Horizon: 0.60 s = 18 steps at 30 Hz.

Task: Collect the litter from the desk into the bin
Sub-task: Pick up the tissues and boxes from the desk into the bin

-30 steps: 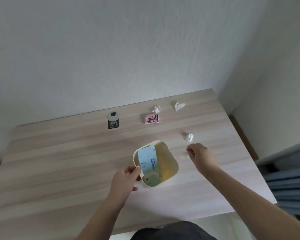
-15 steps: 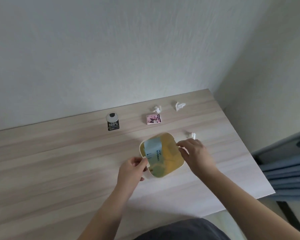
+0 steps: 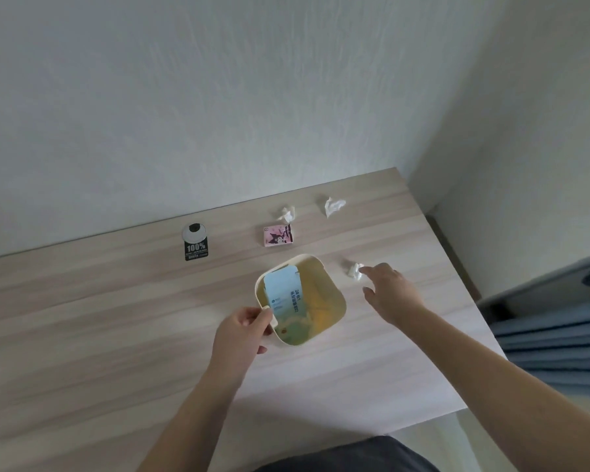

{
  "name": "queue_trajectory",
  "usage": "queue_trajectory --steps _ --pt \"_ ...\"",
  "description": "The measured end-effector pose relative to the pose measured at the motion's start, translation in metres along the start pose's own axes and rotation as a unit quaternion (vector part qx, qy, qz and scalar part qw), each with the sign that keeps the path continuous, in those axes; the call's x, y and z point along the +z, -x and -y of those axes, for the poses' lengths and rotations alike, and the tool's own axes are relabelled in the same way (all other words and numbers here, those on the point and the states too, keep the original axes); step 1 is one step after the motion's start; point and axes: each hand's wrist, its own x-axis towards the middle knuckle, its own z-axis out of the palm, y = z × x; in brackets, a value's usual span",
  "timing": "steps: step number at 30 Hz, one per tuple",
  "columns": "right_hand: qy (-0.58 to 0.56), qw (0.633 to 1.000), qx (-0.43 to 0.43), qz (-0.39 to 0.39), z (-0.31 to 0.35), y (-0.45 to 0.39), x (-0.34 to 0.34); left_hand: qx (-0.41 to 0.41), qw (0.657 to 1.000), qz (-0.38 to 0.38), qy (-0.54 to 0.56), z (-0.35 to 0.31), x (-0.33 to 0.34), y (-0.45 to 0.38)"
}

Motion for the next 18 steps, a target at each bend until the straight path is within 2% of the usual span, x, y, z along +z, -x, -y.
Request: queue_trajectory --steps 5,11,15,18 --pt "0.017 0.998 -0.01 0.065 -0.011 -0.038 0.011 -0.018 0.999 -0.025 -0.008 -0.005 0.02 0.0" --pt "0.079 0.992 -0.039 0.089 -0.013 -0.066 0.034 -0.034 0.998 -0.053 -0.013 -0.01 0.032 0.003" --pt "0.028 0.996 -0.028 0.078 -0.022 -0.068 0.041 -0.041 0.997 -0.061 0.001 -0.014 0.036 0.006" --pt "0.002 0.997 -0.057 0.057 -0.025 -0.066 0.031 -0.04 0.998 -0.057 -0.007 -0.021 0.041 0.005"
